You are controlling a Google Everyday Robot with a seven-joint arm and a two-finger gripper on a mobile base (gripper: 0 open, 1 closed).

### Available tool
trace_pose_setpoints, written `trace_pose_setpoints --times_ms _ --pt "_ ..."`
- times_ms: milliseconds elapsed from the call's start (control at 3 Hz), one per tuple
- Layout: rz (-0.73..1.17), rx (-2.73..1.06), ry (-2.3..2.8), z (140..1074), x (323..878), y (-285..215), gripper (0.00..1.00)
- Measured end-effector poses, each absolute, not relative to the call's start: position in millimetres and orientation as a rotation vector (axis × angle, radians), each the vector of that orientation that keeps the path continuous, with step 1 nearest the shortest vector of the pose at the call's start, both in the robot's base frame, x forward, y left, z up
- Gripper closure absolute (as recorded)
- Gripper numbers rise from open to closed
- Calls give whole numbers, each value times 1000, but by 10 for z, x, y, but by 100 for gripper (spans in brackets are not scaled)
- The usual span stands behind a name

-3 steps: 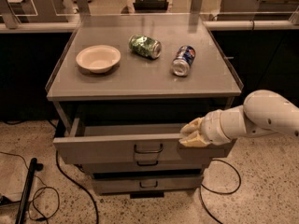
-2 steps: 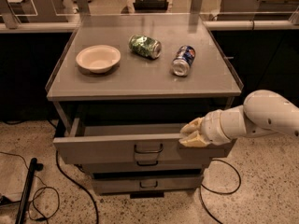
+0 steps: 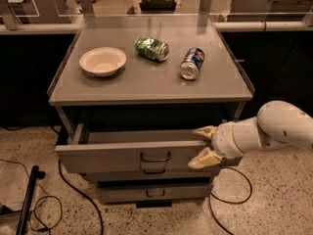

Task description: Open top drawer

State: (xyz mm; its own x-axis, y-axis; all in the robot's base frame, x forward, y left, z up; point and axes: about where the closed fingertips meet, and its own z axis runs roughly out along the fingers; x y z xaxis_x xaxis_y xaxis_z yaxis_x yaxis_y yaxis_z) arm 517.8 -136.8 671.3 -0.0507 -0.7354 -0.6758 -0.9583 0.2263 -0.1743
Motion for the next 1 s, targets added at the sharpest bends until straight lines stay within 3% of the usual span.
trace_pose_setpoints --times_ms 333,1000 --pt "475 -1527 1862 6512 4787 -1596 16" --pt "475 -1527 1862 6659 4789 -1582 63"
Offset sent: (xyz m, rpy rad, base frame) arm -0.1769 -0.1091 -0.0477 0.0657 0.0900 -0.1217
